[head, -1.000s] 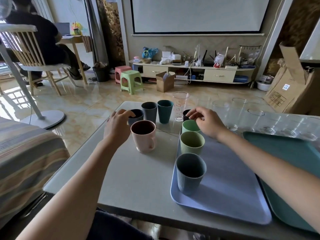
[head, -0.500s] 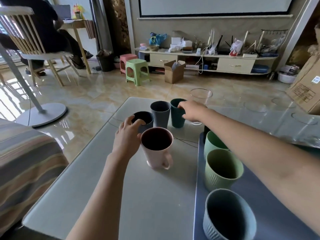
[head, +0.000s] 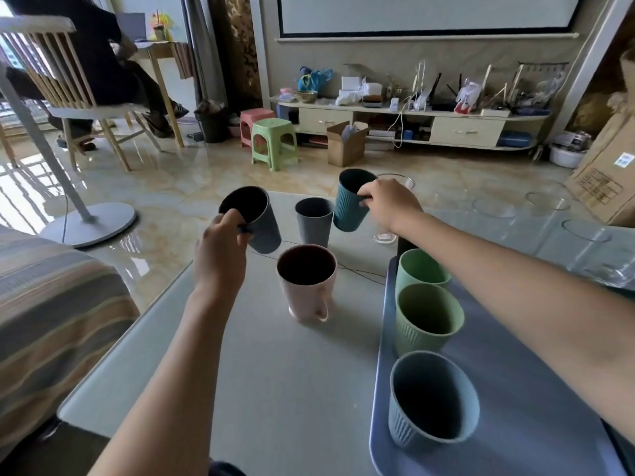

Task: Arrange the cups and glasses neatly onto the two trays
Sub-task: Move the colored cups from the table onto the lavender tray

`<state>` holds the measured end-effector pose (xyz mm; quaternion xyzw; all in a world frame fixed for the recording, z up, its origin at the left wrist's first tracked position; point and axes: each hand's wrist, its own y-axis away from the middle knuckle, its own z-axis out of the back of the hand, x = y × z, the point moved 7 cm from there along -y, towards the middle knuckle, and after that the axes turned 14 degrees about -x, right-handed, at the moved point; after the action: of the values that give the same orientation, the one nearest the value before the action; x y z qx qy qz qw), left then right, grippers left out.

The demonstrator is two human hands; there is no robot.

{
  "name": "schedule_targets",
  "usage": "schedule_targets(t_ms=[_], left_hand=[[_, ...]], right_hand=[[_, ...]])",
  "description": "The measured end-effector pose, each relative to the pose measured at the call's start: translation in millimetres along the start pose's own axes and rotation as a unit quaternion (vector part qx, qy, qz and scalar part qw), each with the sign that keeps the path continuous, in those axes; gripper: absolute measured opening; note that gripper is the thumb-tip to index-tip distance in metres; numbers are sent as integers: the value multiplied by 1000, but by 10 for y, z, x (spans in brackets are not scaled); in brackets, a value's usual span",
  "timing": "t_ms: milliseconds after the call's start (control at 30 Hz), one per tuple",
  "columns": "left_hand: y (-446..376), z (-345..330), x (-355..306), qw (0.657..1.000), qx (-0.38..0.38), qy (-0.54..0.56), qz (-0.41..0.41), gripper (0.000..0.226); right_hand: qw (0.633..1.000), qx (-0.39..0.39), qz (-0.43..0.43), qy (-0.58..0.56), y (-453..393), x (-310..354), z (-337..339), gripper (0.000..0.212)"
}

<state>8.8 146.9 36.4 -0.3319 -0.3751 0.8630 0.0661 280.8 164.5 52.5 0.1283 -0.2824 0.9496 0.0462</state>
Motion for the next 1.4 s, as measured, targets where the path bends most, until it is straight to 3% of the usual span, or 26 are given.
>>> schedule_targets(t_ms=[300, 533, 733, 1200, 1400], left_hand=[[50, 526, -820, 990, -57, 91, -86, 17], [408, 470, -1657, 970, 2, 159, -186, 20], [709, 279, -2069, 951, 50, 143, -271, 18], [716, -130, -2386, 953, 64, 175, -238, 21], [775, -221, -2532, 950, 79, 179, -241, 21]], right_hand=[[989, -140, 34, -25, 453, -12, 1259, 29], [990, -137, -8, 32, 970, -599, 1896, 32], [993, -69, -68, 73, 1360, -1190, 1635, 33], [989, 19, -107, 103, 1384, -1518, 659, 22], [990, 8, -122, 73, 1485, -1469, 857, 56]])
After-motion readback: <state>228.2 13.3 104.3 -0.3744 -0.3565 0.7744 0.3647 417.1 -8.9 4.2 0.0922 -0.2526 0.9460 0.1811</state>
